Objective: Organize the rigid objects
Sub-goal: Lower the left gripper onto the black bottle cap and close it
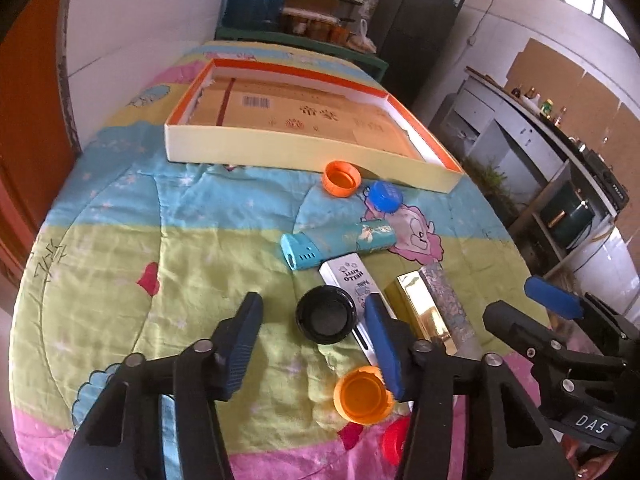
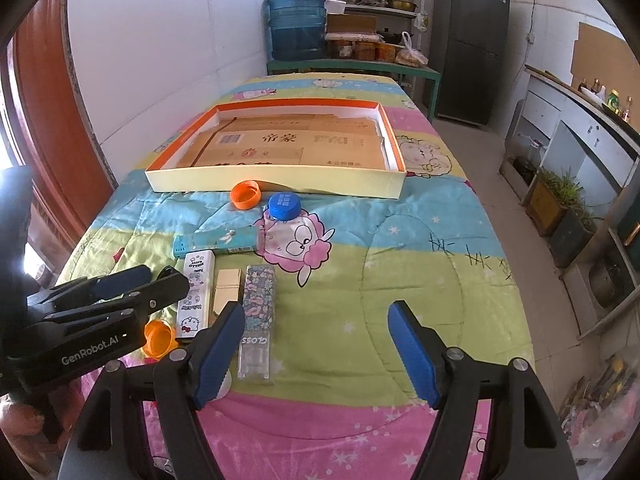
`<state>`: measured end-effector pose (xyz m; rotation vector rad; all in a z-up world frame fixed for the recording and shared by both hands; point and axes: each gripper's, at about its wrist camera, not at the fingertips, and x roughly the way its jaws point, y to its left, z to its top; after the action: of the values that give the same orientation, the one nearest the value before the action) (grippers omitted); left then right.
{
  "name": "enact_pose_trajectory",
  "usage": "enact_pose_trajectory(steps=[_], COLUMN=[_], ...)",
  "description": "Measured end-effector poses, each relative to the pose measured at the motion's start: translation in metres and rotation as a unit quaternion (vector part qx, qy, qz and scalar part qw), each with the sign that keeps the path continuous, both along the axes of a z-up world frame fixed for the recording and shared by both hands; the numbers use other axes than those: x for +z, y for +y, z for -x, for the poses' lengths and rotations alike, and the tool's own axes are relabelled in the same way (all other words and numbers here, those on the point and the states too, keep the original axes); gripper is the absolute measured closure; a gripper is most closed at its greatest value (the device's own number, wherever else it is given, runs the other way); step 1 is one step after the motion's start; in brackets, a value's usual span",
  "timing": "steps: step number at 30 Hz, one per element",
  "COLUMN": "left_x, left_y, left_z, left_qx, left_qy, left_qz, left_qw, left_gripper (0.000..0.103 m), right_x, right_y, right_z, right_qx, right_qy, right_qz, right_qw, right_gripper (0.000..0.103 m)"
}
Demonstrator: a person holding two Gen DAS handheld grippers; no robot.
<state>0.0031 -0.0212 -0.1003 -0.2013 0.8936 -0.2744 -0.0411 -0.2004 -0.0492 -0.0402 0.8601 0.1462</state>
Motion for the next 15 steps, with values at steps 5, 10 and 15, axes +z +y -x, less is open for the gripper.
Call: enact_pose_trajectory(steps=[5,10,15], left_x=[-0.002,0.003,0.015], left_y=[-0.001,-0.002,0.003], left_z=[0.000,0.008,0.015], left_qx=[-0.013,-0.014,-0.001], left_qy=[-0.001,-0.017,-0.044], left_qz=[0.023,0.012,0.000], left_qw=[0.9997,0.9997,0.9991], left_gripper=[0.072,0.073,0.073], right_x=[-0.004,-0.007,-0.011], right_y=[0.003,0.008,0.012], right_z=[0.001,0.005,0.007], right_qx=[0.014,0.038,0.052], right_qy=[0.008,0.016,0.026], right_qz=[-0.008,-0.007,-0.008], right_qw=[1.000,0.999,0.998], right_gripper=[0.036,0.044,0.048])
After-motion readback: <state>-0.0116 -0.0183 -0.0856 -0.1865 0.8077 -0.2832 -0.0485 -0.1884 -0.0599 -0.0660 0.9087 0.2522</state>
